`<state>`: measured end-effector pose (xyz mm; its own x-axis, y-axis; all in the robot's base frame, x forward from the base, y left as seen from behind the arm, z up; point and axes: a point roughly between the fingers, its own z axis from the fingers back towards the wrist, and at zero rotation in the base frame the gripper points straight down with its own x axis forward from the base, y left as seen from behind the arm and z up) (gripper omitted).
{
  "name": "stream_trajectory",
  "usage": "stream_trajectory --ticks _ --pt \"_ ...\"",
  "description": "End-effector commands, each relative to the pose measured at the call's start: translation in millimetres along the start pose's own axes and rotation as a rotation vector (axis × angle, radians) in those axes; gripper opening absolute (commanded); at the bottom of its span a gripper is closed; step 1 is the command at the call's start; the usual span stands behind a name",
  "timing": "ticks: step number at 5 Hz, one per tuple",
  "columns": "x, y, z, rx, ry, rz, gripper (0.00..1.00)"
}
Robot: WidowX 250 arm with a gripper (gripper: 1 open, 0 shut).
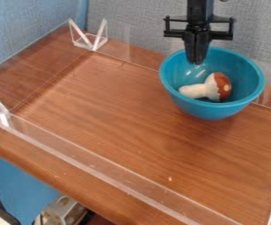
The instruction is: Put the mushroom in the blue bowl
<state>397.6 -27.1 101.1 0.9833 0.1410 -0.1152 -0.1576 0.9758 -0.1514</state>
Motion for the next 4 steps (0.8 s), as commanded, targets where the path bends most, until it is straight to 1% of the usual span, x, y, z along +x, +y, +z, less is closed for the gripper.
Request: stream_trajectory --ticks 1,4 --pt "-5.4 -1.7 52.3 -0.025 -0.136 0.007 0.00" --pt "-12.4 3.0 67.2 -0.024 -0.173 0.056 0.00"
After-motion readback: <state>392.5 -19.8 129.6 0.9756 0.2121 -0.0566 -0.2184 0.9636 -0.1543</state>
